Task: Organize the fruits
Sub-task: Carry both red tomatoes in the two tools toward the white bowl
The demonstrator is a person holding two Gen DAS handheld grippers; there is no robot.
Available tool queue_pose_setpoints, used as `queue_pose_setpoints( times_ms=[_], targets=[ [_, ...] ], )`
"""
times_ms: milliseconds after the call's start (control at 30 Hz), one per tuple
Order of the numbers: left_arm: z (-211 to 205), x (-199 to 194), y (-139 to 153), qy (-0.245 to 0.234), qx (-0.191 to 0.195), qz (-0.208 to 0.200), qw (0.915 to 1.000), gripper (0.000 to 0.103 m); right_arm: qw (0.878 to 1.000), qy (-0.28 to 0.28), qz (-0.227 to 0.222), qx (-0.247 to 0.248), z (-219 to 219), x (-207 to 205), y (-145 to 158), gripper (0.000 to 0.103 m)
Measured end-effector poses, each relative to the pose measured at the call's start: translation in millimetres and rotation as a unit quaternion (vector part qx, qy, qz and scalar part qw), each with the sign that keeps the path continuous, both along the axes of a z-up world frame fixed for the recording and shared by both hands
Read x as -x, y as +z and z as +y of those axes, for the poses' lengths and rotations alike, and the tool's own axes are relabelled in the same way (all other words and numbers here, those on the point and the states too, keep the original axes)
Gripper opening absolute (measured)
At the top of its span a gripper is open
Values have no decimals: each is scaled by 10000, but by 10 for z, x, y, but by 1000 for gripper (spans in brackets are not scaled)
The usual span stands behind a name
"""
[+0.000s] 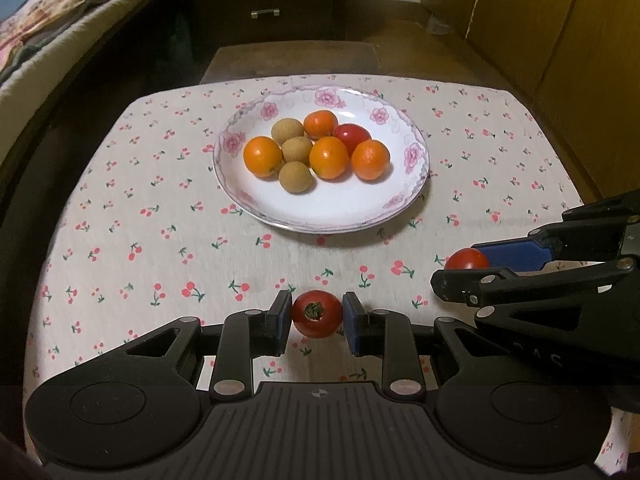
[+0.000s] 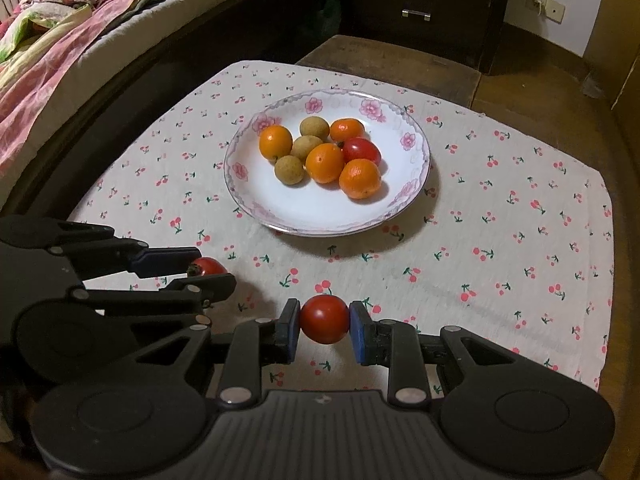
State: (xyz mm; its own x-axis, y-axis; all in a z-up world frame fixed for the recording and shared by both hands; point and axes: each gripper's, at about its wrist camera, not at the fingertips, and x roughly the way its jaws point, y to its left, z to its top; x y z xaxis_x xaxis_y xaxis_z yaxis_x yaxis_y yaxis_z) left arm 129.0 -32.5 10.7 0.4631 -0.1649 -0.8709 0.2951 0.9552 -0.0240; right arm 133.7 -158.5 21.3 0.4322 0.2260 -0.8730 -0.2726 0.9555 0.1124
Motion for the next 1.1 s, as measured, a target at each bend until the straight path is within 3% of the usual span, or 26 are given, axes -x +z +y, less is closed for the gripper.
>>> queue_pose_setpoints(
  times_ms=[567,1100],
  targets=[
    [-32,-421,158,232,121,-239,9994,33,9993,-190,-291,-158,-67,-419,177,28],
    [-40,-773,-5,410,-21,-143,9991,33,9986,-300,-251,-354,-98,-783,-29,28]
  ],
)
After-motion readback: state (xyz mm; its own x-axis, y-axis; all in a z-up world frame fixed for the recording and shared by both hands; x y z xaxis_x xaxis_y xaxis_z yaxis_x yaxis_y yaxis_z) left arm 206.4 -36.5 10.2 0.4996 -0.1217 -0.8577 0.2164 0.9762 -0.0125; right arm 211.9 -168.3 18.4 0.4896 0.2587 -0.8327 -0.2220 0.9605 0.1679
